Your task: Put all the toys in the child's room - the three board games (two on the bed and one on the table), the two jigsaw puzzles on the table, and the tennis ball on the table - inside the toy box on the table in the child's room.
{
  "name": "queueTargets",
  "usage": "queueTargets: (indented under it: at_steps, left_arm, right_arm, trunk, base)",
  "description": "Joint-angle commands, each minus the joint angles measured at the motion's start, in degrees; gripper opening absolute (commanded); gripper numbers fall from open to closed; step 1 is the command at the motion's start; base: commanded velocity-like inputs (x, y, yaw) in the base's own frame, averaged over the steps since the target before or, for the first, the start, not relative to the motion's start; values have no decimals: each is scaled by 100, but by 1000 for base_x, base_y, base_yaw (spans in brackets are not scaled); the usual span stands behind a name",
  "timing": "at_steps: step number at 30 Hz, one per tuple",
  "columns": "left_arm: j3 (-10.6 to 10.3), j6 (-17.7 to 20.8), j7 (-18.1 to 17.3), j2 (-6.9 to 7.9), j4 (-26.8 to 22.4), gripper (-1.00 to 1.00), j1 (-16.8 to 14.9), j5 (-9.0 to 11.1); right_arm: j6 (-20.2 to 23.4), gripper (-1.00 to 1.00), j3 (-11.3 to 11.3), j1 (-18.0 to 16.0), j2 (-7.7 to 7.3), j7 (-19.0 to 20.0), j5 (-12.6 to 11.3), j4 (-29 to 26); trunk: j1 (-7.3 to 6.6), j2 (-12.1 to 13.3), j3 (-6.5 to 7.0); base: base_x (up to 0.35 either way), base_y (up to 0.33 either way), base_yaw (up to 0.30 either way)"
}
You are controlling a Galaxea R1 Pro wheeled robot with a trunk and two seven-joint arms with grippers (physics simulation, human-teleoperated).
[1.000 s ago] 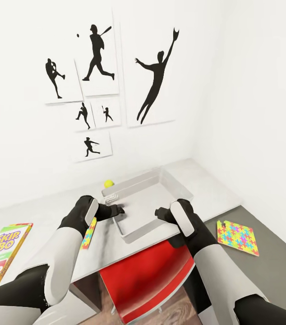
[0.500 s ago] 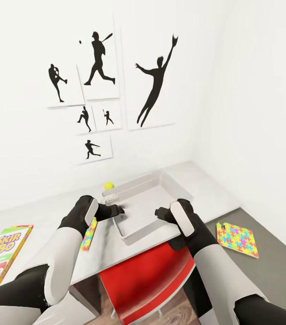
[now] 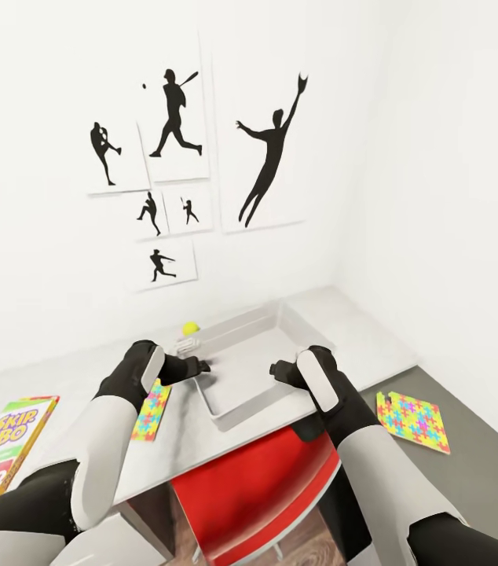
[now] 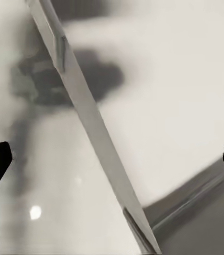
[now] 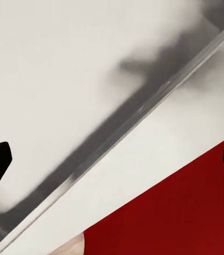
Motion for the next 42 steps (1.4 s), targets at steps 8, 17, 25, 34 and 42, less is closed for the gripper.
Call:
queueTargets:
  at_steps: [8, 17, 25, 34, 42]
  left_arm:
    - [36, 50, -6, 92, -4, 100, -6, 2]
    - [44, 96, -40, 296, -15, 100, -6, 8]
    - [69, 397, -1157, 607, -119, 100, -6, 3]
    - [68, 580, -2545, 1193, -258, 100, -6, 6]
    - [54, 612, -4469, 1941, -264, 100, 2, -11]
  right_arm:
    - [18, 100, 6, -5, 0, -57, -52, -11]
    - [19, 100, 6, -1, 0, -64, -42, -33]
    - [19, 100, 6, 4, 0, -66, -38, -55]
    - [61, 100, 6, -12, 0, -76, -65, -671]
    - [205, 100, 0, 17, 0, -75, -81, -1096]
  trunk:
    - [4, -12, 60]
    - [4, -12, 141]
    - [4, -12, 213]
    - [4, -12, 294]
    - [4, -12, 365]
  base:
    - [0, 0, 0]
    - [0, 0, 0]
    - [0, 0, 0]
    - [0, 0, 0]
    - [0, 0, 0]
